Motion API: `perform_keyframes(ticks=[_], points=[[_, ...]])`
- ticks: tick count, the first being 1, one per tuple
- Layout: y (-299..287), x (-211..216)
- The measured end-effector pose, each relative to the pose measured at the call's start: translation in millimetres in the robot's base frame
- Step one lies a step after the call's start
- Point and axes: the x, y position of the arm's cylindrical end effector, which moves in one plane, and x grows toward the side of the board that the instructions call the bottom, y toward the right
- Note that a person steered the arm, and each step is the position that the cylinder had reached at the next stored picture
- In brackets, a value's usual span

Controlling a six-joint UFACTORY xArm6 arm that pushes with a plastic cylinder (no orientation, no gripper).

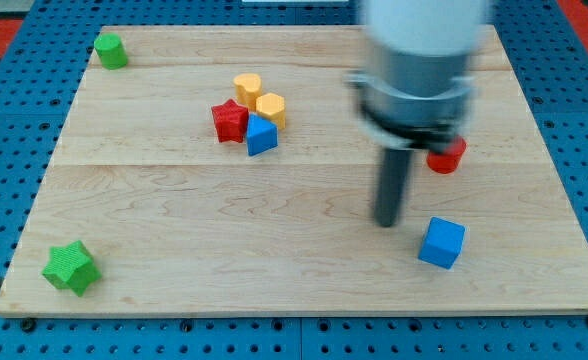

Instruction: Slide the red circle to the right of the triangle

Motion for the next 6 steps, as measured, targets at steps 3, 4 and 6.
perform_keyframes(ticks=[3,4,6], points=[[6.2,-129.9],[-47.8,-156.1],[-39.1,-119.3]])
